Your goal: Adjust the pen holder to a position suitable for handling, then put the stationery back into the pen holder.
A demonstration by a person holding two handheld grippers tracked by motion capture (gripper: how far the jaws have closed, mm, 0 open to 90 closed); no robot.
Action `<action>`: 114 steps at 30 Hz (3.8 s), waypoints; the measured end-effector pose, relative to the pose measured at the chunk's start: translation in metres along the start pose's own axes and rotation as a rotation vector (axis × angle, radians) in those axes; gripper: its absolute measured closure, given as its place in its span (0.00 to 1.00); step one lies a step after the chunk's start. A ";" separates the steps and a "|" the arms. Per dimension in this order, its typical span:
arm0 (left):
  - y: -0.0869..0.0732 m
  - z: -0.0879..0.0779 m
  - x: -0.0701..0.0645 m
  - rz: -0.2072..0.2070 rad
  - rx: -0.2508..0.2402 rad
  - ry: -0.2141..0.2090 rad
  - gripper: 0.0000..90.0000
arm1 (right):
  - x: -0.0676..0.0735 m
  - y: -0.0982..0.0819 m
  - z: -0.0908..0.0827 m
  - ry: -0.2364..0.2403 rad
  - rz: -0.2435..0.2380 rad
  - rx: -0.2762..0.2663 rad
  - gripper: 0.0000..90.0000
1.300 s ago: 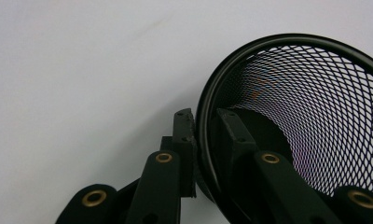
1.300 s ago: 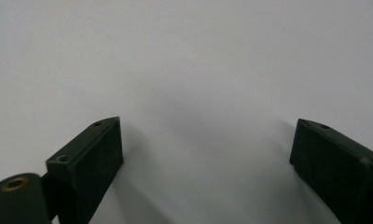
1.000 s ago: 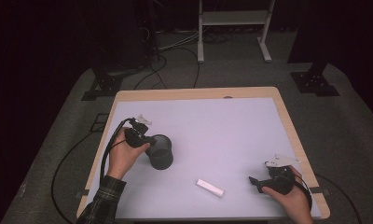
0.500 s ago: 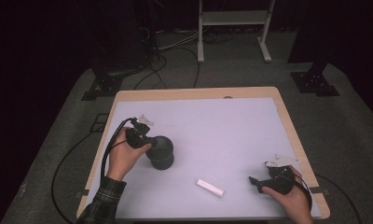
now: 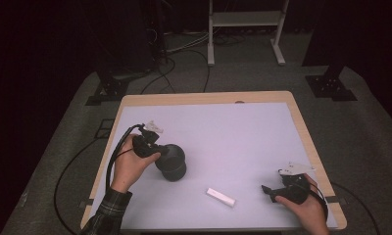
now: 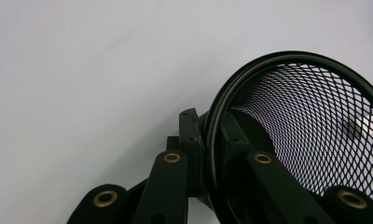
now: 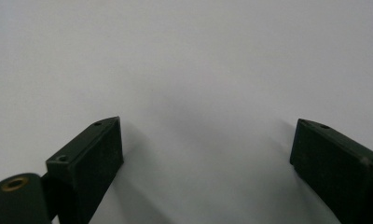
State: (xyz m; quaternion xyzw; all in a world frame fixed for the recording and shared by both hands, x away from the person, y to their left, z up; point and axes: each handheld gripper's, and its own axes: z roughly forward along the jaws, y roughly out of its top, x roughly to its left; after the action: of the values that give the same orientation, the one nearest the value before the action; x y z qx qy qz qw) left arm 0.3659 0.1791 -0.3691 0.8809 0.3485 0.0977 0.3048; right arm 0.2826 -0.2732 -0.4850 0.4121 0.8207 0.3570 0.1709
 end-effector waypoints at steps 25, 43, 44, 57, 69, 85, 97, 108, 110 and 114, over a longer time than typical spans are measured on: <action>0.016 0.019 -0.031 0.065 0.040 -0.066 0.92 | 0.000 0.000 0.000 0.000 0.000 0.000 0.09; 0.022 0.043 -0.041 0.078 0.086 -0.097 0.92 | 0.000 0.000 0.000 0.000 0.001 0.000 0.09; 0.022 0.043 -0.041 0.075 0.085 -0.099 0.92 | 0.000 0.000 0.000 0.000 0.001 0.000 0.09; 0.020 0.042 -0.037 0.062 0.062 -0.107 0.85 | 0.000 0.000 0.000 0.000 0.001 0.000 0.09; 0.016 0.025 -0.036 0.066 0.029 -0.137 0.60 | 0.000 0.000 0.000 0.002 0.001 0.001 0.09; 0.011 -0.001 -0.032 0.055 -0.038 -0.127 0.30 | 0.000 0.000 0.000 0.001 0.002 0.000 0.09; 0.001 -0.019 -0.028 0.049 -0.059 -0.078 0.20 | 0.000 0.000 0.000 0.002 0.003 0.000 0.09; -0.009 -0.027 -0.026 0.059 -0.077 -0.041 0.12 | 0.000 0.000 0.000 -0.001 0.000 0.001 0.09; -0.012 -0.029 -0.025 0.059 -0.083 -0.041 0.11 | 0.000 0.000 0.000 -0.001 0.000 0.002 0.09; -0.021 -0.032 -0.024 0.065 -0.081 -0.025 0.11 | 0.000 0.000 0.000 -0.001 -0.001 0.003 0.09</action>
State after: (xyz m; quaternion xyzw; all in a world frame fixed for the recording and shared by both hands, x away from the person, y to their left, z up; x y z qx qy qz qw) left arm 0.3239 0.1897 -0.3550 0.8798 0.3119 0.1106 0.3412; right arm 0.2828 -0.2730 -0.4848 0.4123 0.8212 0.3557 0.1710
